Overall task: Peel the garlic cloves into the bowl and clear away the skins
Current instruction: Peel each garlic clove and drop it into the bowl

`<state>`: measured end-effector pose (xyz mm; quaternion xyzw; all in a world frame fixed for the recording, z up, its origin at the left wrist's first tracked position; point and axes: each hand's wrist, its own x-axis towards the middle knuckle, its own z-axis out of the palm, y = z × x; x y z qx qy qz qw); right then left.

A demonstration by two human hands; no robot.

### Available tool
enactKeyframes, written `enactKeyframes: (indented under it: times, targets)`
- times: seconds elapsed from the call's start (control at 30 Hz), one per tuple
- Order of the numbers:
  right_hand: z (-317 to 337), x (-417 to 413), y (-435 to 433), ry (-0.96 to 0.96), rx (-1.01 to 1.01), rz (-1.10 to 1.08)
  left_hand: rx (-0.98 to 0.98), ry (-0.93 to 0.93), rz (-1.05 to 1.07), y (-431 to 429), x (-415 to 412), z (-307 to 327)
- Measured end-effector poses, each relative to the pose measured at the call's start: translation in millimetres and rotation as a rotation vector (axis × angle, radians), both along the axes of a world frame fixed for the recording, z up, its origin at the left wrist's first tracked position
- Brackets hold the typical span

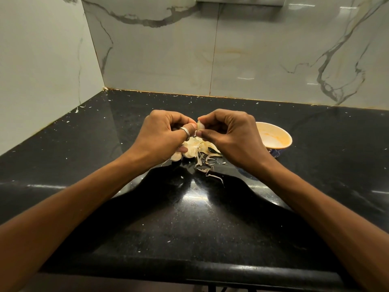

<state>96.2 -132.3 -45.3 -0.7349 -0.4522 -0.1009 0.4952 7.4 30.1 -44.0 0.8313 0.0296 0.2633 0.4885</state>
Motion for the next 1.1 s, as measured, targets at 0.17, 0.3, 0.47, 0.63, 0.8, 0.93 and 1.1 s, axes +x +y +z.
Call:
enactKeyframes:
  times: [0.17,0.3,0.47,0.63,0.8,0.93,1.1]
  targets:
    - [-0.6,-1.0,0.5,0.013,-0.003,0.007,0.016,0.001,0.023,-0.1,0.3,-1.3]
    - [-1.3,-1.1,1.4,0.032,0.005,-0.002,0.011,0.006,0.033,-1.0,0.1,-0.1]
    - [-1.5,-1.4,2.5,0.060,0.009,0.005,-0.058,0.026,0.019,-2.4,-0.6,2.9]
    - [-1.3,-1.4,2.6,0.099,0.009,0.025,-0.163,0.066,0.006,-4.3,-1.5,6.4]
    - [-0.6,-1.8,2.6,0.152,0.025,0.038,-0.257,0.096,-0.017,-5.0,-1.9,8.9]
    - [-1.5,-2.3,3.4,0.198,0.034,0.045,-0.290,0.108,-0.016,-6.4,-1.6,10.1]
    - [-0.3,-4.0,4.7,0.271,0.057,0.068,-0.309,0.112,0.000,-7.6,-1.9,11.4]
